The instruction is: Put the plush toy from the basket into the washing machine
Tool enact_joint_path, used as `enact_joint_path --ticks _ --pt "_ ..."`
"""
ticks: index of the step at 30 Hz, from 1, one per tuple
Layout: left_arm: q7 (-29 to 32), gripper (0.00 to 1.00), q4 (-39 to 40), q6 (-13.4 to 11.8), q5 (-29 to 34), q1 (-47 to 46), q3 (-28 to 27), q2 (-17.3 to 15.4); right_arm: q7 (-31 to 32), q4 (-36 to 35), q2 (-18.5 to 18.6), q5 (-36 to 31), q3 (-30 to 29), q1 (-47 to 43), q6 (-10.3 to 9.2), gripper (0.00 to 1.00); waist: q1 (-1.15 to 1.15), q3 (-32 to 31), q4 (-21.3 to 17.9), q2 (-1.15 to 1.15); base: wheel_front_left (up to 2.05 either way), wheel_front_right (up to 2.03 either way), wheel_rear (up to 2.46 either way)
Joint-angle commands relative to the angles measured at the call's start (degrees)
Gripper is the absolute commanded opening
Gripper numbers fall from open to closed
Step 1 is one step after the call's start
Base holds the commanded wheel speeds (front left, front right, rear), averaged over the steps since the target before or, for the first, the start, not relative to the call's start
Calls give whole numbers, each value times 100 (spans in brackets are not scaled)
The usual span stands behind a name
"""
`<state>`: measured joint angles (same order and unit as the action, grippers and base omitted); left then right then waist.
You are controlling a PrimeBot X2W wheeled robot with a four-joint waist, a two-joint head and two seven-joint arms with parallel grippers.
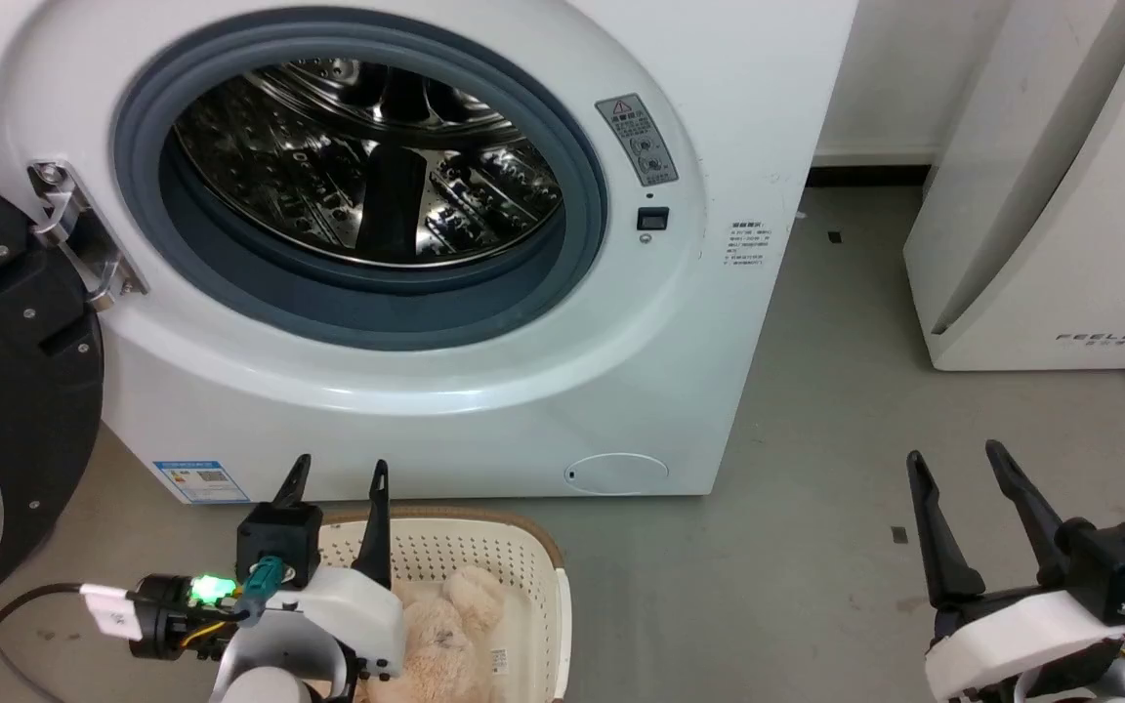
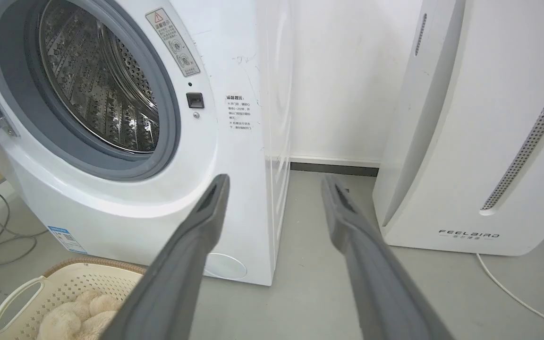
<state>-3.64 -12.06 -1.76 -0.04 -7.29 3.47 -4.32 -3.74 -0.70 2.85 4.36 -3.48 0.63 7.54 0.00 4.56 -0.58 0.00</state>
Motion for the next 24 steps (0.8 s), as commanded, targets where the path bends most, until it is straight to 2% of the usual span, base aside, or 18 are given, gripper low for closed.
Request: enact_joint_path --ticks 1,15,24 --pt "-62 100 -131 19 40 -130 46 -36 -57 -38 1 51 -32 86 -2 100 0 44 -10 0 0 0 0" --pt "-216 100 -1442 190 191 -875 436 -199 -224 -83 1 226 -134 317 -2 100 0 521 -61 0 0 0 0" --pt "-87 100 -2192 332 342 -1324 756 -393 -331 -111 1 376 -187 516 -3 100 0 914 -132 0 0 0 0"
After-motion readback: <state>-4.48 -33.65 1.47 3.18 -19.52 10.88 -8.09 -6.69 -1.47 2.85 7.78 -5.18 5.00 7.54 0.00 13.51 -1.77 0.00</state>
